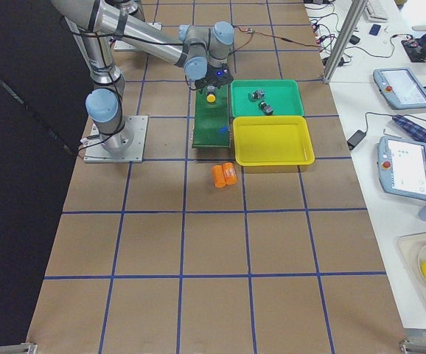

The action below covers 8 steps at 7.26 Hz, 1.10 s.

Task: Sort buttons by color to trays
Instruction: 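Lower the right gripper and grasp the yellow-capped button on the belt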

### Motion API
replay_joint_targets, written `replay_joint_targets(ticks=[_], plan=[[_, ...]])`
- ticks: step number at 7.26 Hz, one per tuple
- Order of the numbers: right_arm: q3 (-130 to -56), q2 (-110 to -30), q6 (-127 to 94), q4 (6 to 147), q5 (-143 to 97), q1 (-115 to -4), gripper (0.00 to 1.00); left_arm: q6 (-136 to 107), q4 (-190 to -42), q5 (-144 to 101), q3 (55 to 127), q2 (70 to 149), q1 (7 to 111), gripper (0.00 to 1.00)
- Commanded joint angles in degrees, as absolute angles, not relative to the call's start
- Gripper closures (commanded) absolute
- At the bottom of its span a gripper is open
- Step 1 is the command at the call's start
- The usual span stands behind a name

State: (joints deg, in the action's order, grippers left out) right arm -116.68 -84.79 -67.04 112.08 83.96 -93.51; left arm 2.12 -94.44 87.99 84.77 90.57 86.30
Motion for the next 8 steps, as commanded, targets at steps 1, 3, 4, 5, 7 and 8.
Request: replay_joint_targets(ticks=[1, 3, 4, 5, 7, 8], plan=[[-116.6, -84.1, -66.9, 112.1, 84.8, -93.5, 0.00, 2.0, -93.9, 87.6, 85.0, 90.4, 86.3, 0.00], [-117.0, -83.0, -66.6, 112.2, 84.9, -93.5, 0.06, 2.0, -94.1, 87.5, 85.2, 90.0, 86.3, 0.00], [-117.1, -83.0, -66.5, 112.1, 85.0, -93.5, 0.12, 2.1, -94.6, 87.7, 85.1, 89.6, 86.3, 0.00], [-117.2, -82.7, -66.1, 112.1, 85.3, -93.4, 0.34, 2.1, -94.6, 87.9, 85.1, 89.6, 86.3, 0.00], [-116.6, -83.0, -61.6, 112.2, 86.7, -93.0, 1.00, 2.0, -94.3, 88.1, 85.2, 90.1, 86.3, 0.00], [-116.6, -83.1, -59.9, 112.2, 88.6, -92.9, 1.00, 2.0, -94.2, 88.1, 85.2, 90.1, 86.3, 0.00]])
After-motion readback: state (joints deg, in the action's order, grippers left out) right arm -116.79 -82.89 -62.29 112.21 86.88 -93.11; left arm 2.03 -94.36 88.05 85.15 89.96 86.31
